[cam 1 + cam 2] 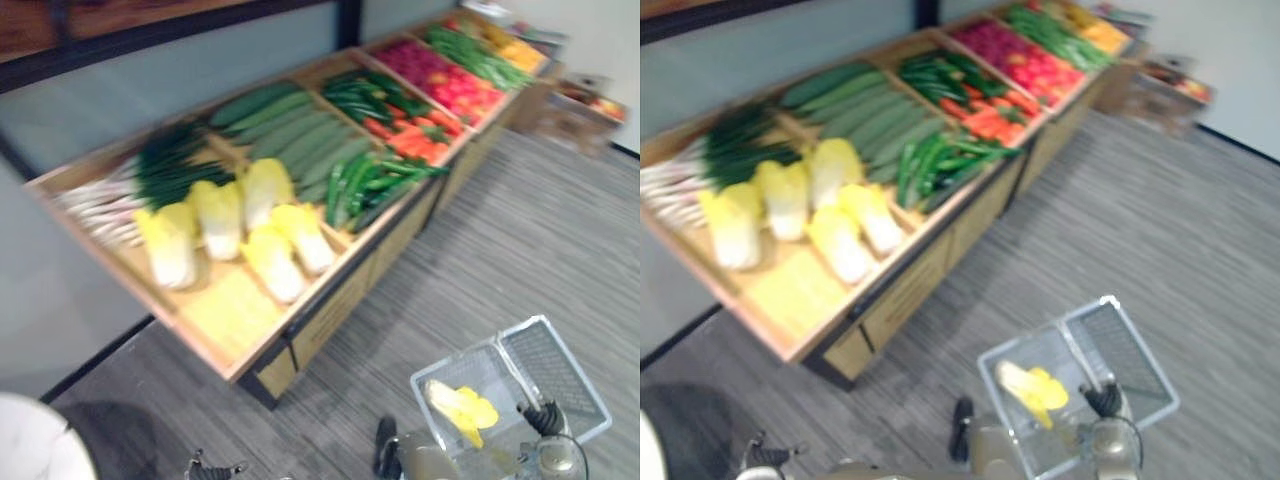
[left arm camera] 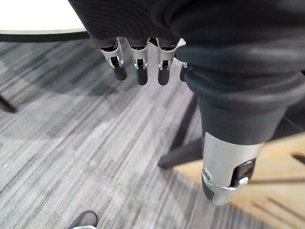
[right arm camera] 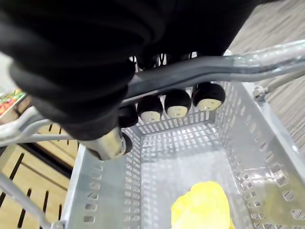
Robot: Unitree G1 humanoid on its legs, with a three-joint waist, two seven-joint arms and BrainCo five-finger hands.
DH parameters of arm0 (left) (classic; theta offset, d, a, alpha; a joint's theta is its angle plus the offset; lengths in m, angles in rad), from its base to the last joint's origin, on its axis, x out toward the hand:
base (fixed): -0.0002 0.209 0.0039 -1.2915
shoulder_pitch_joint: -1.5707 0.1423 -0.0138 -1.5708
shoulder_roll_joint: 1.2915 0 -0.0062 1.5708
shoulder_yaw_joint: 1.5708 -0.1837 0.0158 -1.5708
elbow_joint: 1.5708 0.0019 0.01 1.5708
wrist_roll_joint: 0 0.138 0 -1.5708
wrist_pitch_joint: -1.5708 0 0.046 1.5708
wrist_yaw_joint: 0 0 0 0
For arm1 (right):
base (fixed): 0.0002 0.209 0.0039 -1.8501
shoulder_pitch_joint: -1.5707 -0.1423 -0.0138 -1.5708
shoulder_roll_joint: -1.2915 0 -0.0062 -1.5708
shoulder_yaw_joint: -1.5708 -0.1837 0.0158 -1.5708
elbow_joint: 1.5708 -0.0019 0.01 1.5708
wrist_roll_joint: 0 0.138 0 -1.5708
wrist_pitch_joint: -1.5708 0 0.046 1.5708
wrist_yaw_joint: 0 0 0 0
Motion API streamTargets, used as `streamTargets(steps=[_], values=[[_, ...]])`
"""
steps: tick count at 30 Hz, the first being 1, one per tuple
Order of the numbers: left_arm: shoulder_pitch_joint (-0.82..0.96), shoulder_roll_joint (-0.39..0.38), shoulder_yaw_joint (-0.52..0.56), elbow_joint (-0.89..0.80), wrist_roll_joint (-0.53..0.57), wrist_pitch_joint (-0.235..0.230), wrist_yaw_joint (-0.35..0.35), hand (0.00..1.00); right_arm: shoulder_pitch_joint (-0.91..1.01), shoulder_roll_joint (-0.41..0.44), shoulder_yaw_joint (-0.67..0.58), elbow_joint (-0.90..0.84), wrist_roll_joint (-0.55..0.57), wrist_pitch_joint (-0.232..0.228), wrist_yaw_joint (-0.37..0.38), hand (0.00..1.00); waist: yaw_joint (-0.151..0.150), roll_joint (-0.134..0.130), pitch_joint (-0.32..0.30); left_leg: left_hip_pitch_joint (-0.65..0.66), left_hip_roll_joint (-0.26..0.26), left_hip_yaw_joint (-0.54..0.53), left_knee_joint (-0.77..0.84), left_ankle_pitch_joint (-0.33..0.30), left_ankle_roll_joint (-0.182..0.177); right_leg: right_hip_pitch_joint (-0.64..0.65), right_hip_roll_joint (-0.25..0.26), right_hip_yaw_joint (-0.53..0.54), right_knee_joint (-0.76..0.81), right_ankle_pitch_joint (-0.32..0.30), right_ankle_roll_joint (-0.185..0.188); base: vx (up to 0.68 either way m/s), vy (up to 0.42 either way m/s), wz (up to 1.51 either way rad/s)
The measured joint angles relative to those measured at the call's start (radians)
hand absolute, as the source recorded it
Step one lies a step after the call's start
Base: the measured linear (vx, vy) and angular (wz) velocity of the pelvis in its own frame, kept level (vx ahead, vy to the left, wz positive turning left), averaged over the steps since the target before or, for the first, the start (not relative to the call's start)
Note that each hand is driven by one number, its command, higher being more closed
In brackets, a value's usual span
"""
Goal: Pick vegetable in the basket
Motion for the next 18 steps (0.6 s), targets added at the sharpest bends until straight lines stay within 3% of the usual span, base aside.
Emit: streamTargets(steps=[2, 4, 5, 6, 7, 10, 12, 14, 15, 16, 17, 18], values=[[0.001, -0.004, -0.025, -0.005, -0.006, 0.000, -0.007, 0.00, 0.012, 0.003, 0.032, 0.032, -0.030, 0.000, 0.017, 1.00, -0.012, 0.000, -0.001, 0.034, 0.006, 0.086, -0.008, 0.000, -0.001, 0.036, -0.076, -0.043, 0.136, -0.082, 0.053, -0.04, -0.060, -0.95], [0.011, -0.008, -0.026, -0.007, -0.014, -0.002, -0.010, 0.00, 0.012, 0.000, 0.045, 0.061, -0.041, 0.004, 0.030, 1.00, -0.015, -0.007, -0.013, 0.043, 0.019, 0.158, 0.001, 0.003, -0.008, 0.053, -0.099, -0.002, 0.121, -0.108, 0.100, 0.00, -0.123, -0.96], [0.013, -0.008, -0.024, -0.008, -0.014, -0.002, -0.013, 0.00, 0.008, 0.000, 0.053, 0.068, -0.041, 0.004, 0.032, 1.00, -0.013, -0.016, -0.020, 0.044, 0.028, 0.180, 0.013, 0.004, -0.010, 0.050, -0.087, 0.015, 0.093, -0.113, 0.112, -0.02, -0.247, -1.37], [0.011, -0.019, -0.014, -0.007, -0.014, -0.002, -0.027, 0.00, 0.013, 0.000, 0.060, 0.070, -0.041, 0.006, 0.037, 1.00, -0.011, -0.004, -0.027, 0.039, 0.033, 0.217, 0.014, 0.017, -0.032, 0.060, -0.012, 0.048, -0.028, -0.113, 0.115, -0.03, -0.221, -1.29], [0.011, -0.030, -0.008, -0.007, -0.014, -0.002, -0.034, 0.00, 0.013, 0.001, 0.060, 0.069, -0.040, 0.005, 0.038, 1.00, -0.004, 0.002, -0.031, 0.038, 0.034, 0.229, -0.010, 0.039, -0.039, 0.085, 0.031, 0.089, -0.126, -0.112, 0.114, -0.03, -0.226, -1.27], [-0.012, -0.054, -0.017, 0.000, -0.013, -0.004, -0.039, 0.00, 0.040, 0.001, 0.058, 0.069, -0.040, 0.008, 0.039, 1.00, -0.011, 0.021, -0.033, 0.040, 0.050, 0.234, -0.017, 0.083, -0.027, 0.133, 0.103, 0.136, -0.283, -0.068, 0.094, -0.10, -0.183, -0.80], [-0.028, -0.057, -0.025, 0.000, -0.010, -0.006, -0.039, 0.00, 0.077, 0.006, 0.058, 0.070, -0.040, 0.017, 0.037, 1.00, -0.026, 0.022, -0.034, 0.040, 0.075, 0.189, 0.019, 0.098, -0.027, 0.176, 0.131, 0.143, -0.346, -0.049, 0.092, -0.07, -0.084, -0.12], [-0.036, -0.052, -0.037, 0.001, -0.002, -0.004, -0.039, 0.00, 0.105, 0.009, 0.058, 0.068, -0.040, 0.023, 0.036, 1.00, -0.030, 0.026, -0.034, -0.006, 0.189, 0.119, 0.233, 0.143, -0.038, 0.224, 0.168, 0.157, -0.422, -0.033, 0.095, -0.10, -0.108, -0.16], [-0.034, -0.053, -0.041, 0.002, -0.002, -0.004, -0.039, 0.00, 0.112, 0.009, 0.059, 0.068, -0.040, 0.024, 0.037, 1.00, -0.027, 0.022, -0.032, -0.019, 0.215, 0.095, 0.286, 0.168, -0.040, 0.235, 0.172, 0.165, -0.435, -0.027, 0.092, -0.06, -0.084, -0.28], [-0.026, -0.050, -0.046, 0.000, -0.002, -0.005, -0.041, 0.00, 0.116, 0.009, 0.059, 0.067, -0.045, 0.024, 0.036, 1.00, -0.024, 0.008, -0.022, -0.059, 0.230, -0.001, 0.347, 0.170, -0.067, 0.248, 0.170, 0.192, -0.444, -0.015, 0.079, -0.04, -0.021, -0.50], [-0.020, -0.045, -0.047, 0.003, -0.003, -0.005, -0.043, 0.00, 0.107, 0.008, 0.060, 0.067, -0.062, 0.024, 0.035, 1.00, -0.019, 0.006, -0.016, -0.102, 0.188, -0.144, 0.361, 0.155, -0.089, 0.257, 0.158, 0.223, -0.442, -0.010, 0.079, -0.04, 0.008, -0.63], [-0.011, -0.045, -0.048, 0.005, -0.003, -0.005, -0.043, 0.00, 0.102, 0.007, 0.061, 0.064, -0.068, 0.024, 0.035, 1.00, -0.016, -0.007, -0.009, -0.123, 0.159, -0.221, 0.357, 0.150, -0.092, 0.257, 0.152, 0.241, -0.440, -0.007, 0.083, -0.04, 0.054, -0.96]])
